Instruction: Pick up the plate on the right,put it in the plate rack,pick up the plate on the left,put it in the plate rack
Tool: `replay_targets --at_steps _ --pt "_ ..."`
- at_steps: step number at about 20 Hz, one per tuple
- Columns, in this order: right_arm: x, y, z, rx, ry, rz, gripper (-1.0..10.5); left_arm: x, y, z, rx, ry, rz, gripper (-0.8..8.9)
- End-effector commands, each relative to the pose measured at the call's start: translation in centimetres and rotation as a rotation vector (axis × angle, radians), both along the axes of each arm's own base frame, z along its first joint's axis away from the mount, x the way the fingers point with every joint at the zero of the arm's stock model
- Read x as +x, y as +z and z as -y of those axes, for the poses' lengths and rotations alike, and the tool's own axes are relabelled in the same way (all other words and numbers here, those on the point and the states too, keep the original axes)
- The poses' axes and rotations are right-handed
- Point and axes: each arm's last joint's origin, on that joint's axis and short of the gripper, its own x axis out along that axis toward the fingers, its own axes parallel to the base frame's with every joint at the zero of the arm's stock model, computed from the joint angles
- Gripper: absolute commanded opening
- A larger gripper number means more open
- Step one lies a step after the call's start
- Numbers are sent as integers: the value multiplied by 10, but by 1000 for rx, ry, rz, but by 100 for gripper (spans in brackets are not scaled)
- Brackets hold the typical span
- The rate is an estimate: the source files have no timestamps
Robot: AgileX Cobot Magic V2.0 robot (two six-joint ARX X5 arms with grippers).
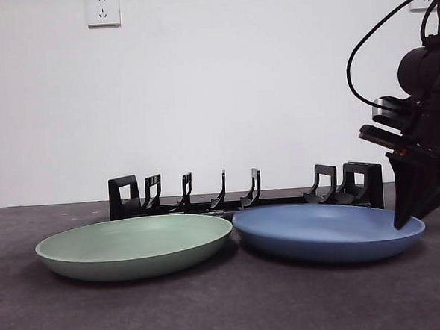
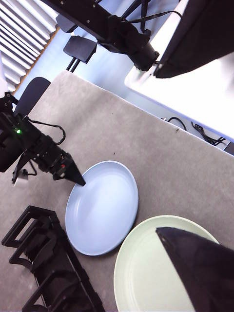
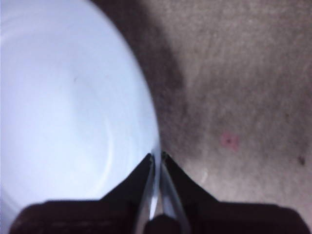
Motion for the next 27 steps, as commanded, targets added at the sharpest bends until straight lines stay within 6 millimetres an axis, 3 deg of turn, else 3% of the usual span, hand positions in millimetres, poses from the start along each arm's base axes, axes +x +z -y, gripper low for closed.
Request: replay_targets --at_steps 1,4,6,12,17,22,27 --pt "1 -7 1 -57 -11 -15 -16 1 0 4 14 -37 24 597" --pt "0 1 3 -55 -16 7 -16 2 -2 11 33 -103 46 597" --pt "-5 17 4 -54 -13 37 -16 2 -5 18 49 -158 64 597" --pt "-25 109 8 -54 23 159 -16 9 -15 46 144 -328 173 597" --pt "-46 174 8 -30 40 209 -16 11 -20 81 309 -427 442 597" --pt "-57 196 7 46 68 163 -16 3 -18 114 647 -372 873 597" --pt "-62 195 1 121 97 106 -16 -1 -21 140 750 -473 1119 597"
